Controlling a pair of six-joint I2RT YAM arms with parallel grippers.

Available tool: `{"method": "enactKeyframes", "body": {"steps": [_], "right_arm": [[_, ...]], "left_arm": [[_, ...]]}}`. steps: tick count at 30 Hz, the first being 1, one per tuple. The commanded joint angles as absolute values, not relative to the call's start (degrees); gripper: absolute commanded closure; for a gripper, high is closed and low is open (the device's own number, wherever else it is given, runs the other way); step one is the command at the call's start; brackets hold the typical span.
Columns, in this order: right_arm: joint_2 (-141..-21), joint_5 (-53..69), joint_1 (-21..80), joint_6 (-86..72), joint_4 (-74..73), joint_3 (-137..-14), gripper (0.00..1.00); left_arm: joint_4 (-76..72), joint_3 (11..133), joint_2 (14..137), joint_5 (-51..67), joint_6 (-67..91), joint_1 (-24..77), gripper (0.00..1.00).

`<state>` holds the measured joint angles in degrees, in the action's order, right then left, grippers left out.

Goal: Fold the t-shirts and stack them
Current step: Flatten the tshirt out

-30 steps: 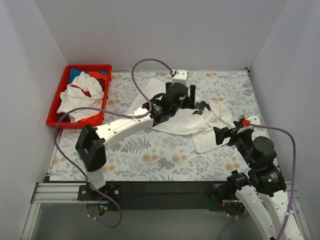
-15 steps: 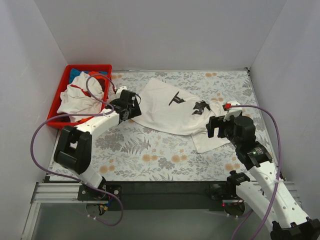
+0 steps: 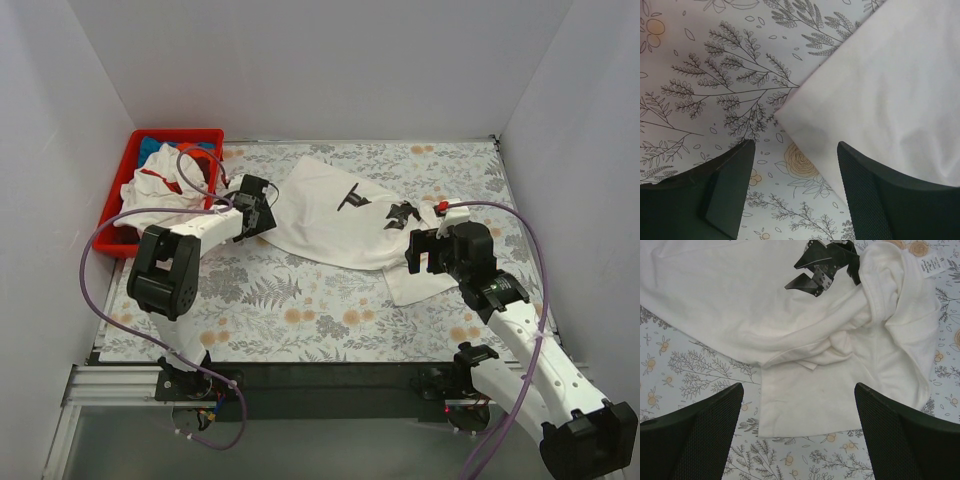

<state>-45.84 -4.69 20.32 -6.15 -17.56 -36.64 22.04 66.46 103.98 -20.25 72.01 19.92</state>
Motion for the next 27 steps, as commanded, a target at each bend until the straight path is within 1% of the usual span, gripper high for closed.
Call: {"method": "enactKeyframes", "body": {"steps": [1, 4, 5, 9, 17, 20, 22, 23, 25, 26, 27], "right_arm": [[-46.23, -4.57, 20.21, -7.82, -15.38, -37.97, 0.03], [-46.49, -4.13, 20.30, -7.82, -15.38, -37.62, 0.05], [-46.49, -4.13, 20.39, -7.91, -15.38, -37.53, 0.05], [-46.93, -3.87, 20.30, -7.47, -15.47, -37.71, 0.05], [-47.28, -3.60, 20.30, -7.12, -15.47, -37.09, 0.06], [-47.37, -3.60, 20.30, -6.86, -15.47, -36.83, 0.06], [-47.46, -3.95, 20.30, -6.68, -15.38, -36.39, 0.07], [-47.46, -4.04, 20.30, -6.68, -15.38, -36.21, 0.06], [-47.55, -4.31, 20.30, -6.50, -15.21, -35.78, 0.06], [-47.64, -4.39, 20.22, -6.50, -15.21, -35.68, 0.06], [-47.64, -4.57, 20.30, -6.68, -15.03, -35.51, 0.07]], "left_arm": [[20.93, 66.62, 102.66, -21.09, 75.75, 18.20, 0.35], [19.60, 66.18, 102.83, -20.48, 77.60, 17.58, 0.40], [19.51, 66.18, 103.09, -21.00, 78.04, 17.40, 0.43], [19.34, 66.44, 104.68, -20.31, 80.06, 16.79, 0.51], [17.85, 64.52, 105.64, -18.37, 82.35, 16.70, 0.57], [17.23, 63.99, 106.26, -18.37, 82.88, 16.70, 0.63], [17.23, 63.81, 106.78, -18.37, 83.23, 16.70, 0.64], [17.31, 63.63, 106.70, -18.63, 83.32, 16.70, 0.69], [17.23, 62.93, 106.35, -19.24, 83.50, 16.70, 0.73], [17.23, 62.76, 106.00, -20.03, 83.58, 16.70, 0.81], [17.23, 62.23, 105.74, -20.39, 83.58, 16.61, 0.83]]}}
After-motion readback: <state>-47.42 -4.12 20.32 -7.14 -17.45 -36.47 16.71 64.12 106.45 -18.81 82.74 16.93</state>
